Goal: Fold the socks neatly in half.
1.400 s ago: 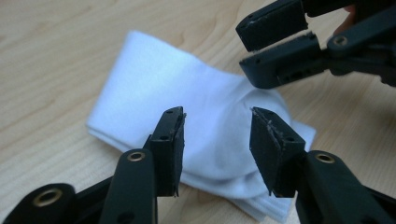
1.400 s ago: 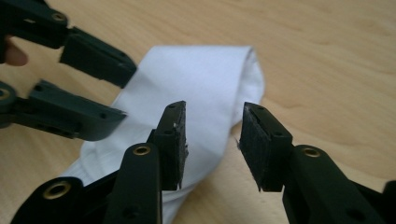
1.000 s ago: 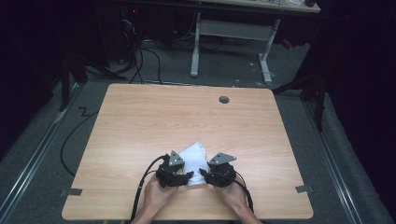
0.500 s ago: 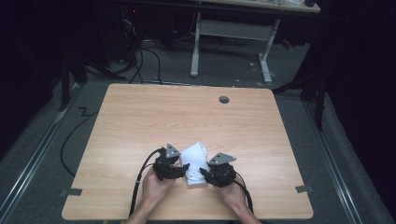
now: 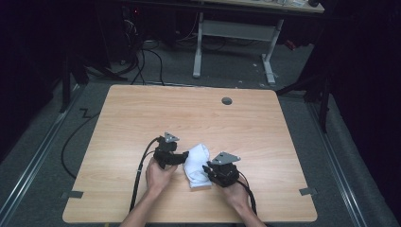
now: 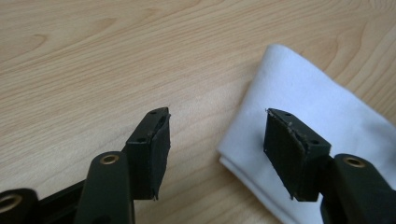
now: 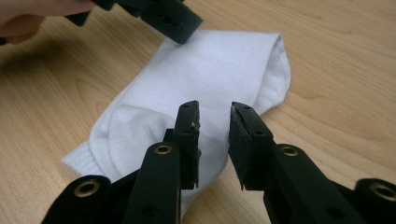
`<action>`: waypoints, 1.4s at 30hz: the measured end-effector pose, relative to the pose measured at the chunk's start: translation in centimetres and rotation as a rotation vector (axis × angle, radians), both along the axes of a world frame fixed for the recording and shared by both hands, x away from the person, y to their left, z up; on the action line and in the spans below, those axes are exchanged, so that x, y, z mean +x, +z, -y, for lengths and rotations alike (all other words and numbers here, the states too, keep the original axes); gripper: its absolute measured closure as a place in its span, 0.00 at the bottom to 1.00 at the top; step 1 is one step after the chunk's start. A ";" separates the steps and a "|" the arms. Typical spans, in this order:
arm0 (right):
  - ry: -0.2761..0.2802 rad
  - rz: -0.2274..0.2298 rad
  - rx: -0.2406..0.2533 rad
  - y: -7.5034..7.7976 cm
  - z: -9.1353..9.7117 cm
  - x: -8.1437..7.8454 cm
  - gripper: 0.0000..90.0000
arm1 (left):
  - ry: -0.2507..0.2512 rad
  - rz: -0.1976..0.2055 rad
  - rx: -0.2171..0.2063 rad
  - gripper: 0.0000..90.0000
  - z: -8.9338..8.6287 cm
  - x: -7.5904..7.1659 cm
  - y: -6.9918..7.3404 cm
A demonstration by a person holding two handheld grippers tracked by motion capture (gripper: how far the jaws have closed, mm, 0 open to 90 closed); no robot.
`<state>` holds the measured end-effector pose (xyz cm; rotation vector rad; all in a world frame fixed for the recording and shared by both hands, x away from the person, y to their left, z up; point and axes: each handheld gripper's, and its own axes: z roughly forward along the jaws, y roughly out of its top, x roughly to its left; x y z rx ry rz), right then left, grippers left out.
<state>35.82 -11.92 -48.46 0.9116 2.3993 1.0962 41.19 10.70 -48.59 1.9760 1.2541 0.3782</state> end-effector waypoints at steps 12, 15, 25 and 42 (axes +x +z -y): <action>0.021 -0.010 0.010 0.8 -0.9 1.1 0.85 | -0.040 -0.044 0.019 0.47 1.6 1.8 -0.5; 0.021 -0.018 0.015 0.7 -0.9 1.3 0.84 | -0.051 -0.059 0.017 0.51 1.6 2.0 -0.8; 0.020 -0.037 0.019 0.7 -0.9 2.0 0.85 | -0.082 -0.046 0.046 0.59 1.7 2.0 -0.8; 0.047 -0.050 -0.003 0.3 -1.9 2.2 0.84 | -0.158 -0.082 0.023 0.80 2.0 2.5 -0.7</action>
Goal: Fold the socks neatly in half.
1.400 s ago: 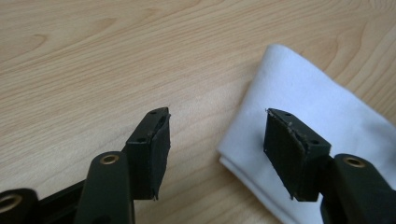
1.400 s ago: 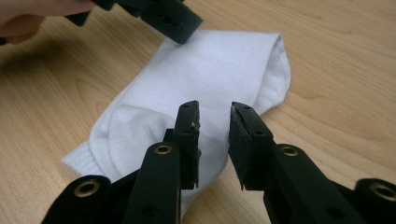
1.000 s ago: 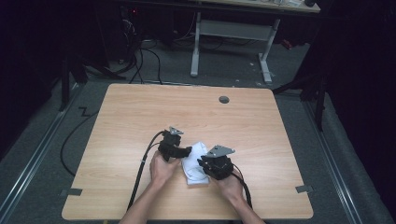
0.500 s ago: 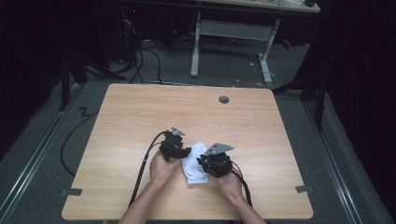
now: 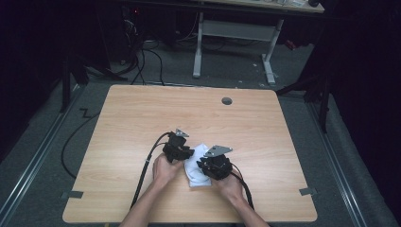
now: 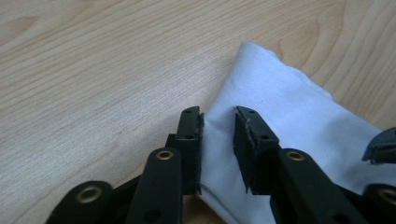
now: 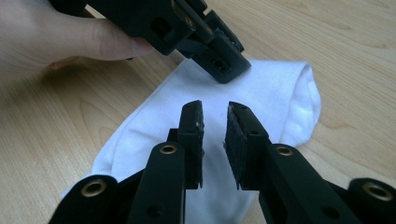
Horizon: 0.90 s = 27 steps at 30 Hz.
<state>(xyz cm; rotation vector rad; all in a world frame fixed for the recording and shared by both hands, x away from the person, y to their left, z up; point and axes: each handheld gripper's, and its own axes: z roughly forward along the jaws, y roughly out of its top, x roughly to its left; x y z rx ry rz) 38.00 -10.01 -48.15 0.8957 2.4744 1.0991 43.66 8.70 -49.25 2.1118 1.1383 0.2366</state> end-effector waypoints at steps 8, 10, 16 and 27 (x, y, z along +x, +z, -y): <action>0.012 -0.009 0.005 -0.2 -0.5 0.0 0.84 | -0.023 0.007 -0.008 0.94 -0.3 0.0 0.4; 0.018 -0.013 0.000 -0.2 -0.7 -0.1 0.84 | -0.023 0.018 -0.021 0.95 -0.4 -0.1 0.7; 0.022 -0.016 -0.009 -0.3 -0.9 -0.3 0.84 | -0.034 0.070 -0.071 0.95 -0.9 -0.8 2.0; -0.002 -0.012 -0.042 -0.8 -2.4 0.1 0.84 | -0.059 0.142 -0.122 0.96 -1.5 -1.9 3.7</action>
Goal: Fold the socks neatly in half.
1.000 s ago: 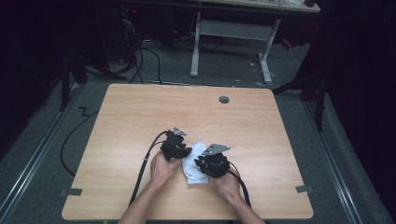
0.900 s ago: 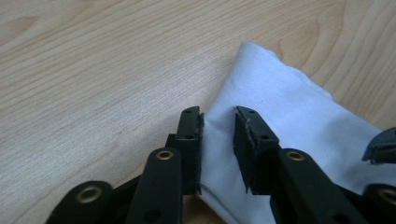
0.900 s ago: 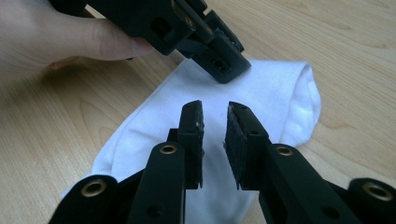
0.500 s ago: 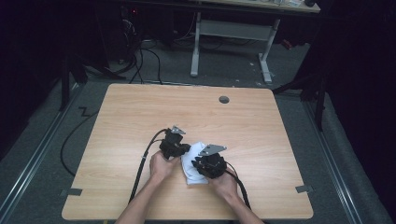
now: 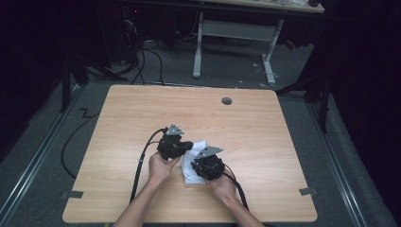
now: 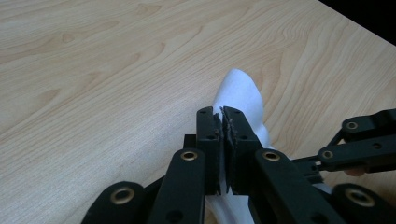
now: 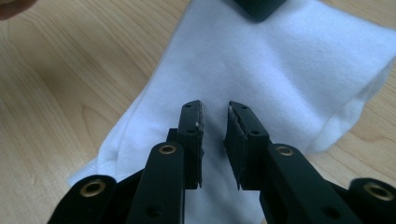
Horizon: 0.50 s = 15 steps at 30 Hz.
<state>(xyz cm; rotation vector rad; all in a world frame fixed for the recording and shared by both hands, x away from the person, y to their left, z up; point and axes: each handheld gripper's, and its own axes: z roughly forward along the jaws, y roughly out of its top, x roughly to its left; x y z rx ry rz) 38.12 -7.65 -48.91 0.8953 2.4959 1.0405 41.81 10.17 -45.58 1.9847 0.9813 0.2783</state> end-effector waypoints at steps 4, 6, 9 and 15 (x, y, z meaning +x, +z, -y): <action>-0.014 -0.004 -0.003 -0.2 -0.3 0.5 0.84 | -0.004 0.012 -0.018 0.96 -0.4 0.0 0.2; -0.027 -0.001 0.006 -0.4 -0.4 0.9 0.84 | -0.016 0.021 -0.030 0.96 -0.4 -0.1 0.4; -0.047 0.005 0.001 -0.4 -0.8 1.6 0.84 | -0.030 0.035 -0.033 0.96 -0.4 -0.4 0.6; -0.061 0.021 -0.009 -0.4 -1.5 2.1 0.84 | -0.044 0.051 -0.043 0.96 -0.7 -1.8 0.0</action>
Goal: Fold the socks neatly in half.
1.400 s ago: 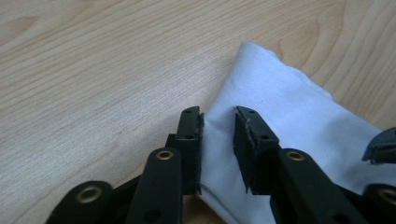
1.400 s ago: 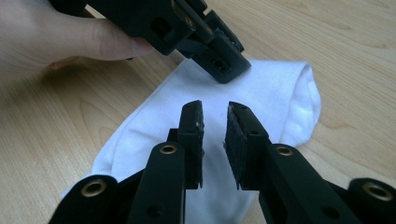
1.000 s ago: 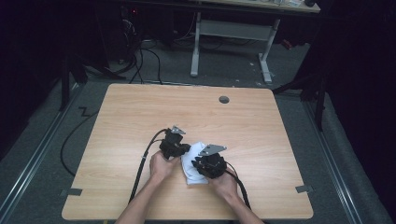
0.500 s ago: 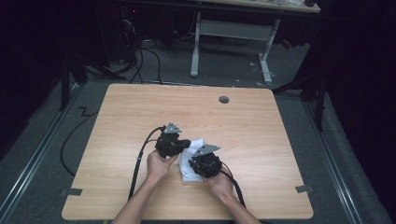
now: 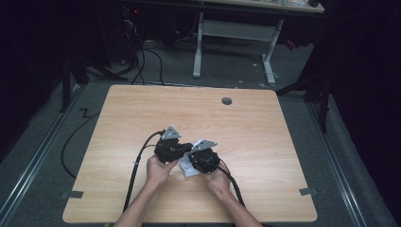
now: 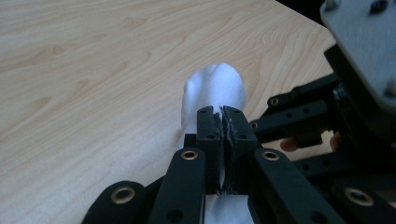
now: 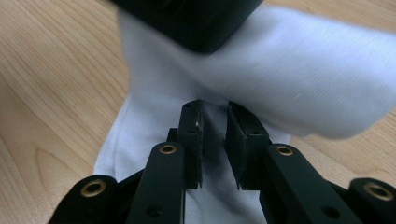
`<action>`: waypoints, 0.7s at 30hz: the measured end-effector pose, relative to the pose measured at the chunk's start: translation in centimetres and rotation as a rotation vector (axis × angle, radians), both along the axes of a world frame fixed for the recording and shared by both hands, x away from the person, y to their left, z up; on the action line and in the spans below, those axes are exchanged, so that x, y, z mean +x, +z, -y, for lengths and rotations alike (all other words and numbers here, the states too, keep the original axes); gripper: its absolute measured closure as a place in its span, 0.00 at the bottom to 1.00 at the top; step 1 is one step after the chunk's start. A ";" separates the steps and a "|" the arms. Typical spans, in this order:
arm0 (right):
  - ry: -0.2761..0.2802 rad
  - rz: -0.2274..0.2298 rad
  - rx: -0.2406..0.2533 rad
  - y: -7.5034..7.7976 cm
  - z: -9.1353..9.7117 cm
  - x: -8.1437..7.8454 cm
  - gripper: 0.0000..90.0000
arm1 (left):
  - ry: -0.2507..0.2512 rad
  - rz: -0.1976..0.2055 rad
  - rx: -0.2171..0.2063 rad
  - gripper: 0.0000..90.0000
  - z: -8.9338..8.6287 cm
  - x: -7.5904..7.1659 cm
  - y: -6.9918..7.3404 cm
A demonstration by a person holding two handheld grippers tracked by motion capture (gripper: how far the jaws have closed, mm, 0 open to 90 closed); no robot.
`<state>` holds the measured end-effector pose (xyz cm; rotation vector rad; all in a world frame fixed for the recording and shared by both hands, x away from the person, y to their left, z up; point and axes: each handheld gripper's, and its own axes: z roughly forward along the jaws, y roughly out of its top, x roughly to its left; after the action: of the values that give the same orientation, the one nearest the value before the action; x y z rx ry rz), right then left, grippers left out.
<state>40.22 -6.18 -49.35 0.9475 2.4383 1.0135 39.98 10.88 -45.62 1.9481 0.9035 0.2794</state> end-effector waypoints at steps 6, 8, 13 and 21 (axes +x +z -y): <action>0.015 -0.012 0.019 0.4 0.4 -0.5 0.74 | 0.026 0.005 -0.015 0.96 -0.9 -0.6 -0.5; 0.021 -0.015 0.026 0.7 0.5 -0.8 0.73 | 0.029 0.007 -0.011 0.96 -1.0 -0.6 -0.4; 0.057 -0.021 0.064 1.7 1.4 -2.1 0.72 | 0.037 0.006 -0.011 0.96 -1.2 -0.5 -0.4; 0.111 -0.022 0.070 1.9 2.7 -4.7 0.70 | 0.033 0.012 -0.009 0.96 -1.1 -0.4 -0.2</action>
<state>35.55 -8.92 -47.44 0.8574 2.5124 1.1378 39.55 11.95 -45.84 1.9225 0.9286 0.3054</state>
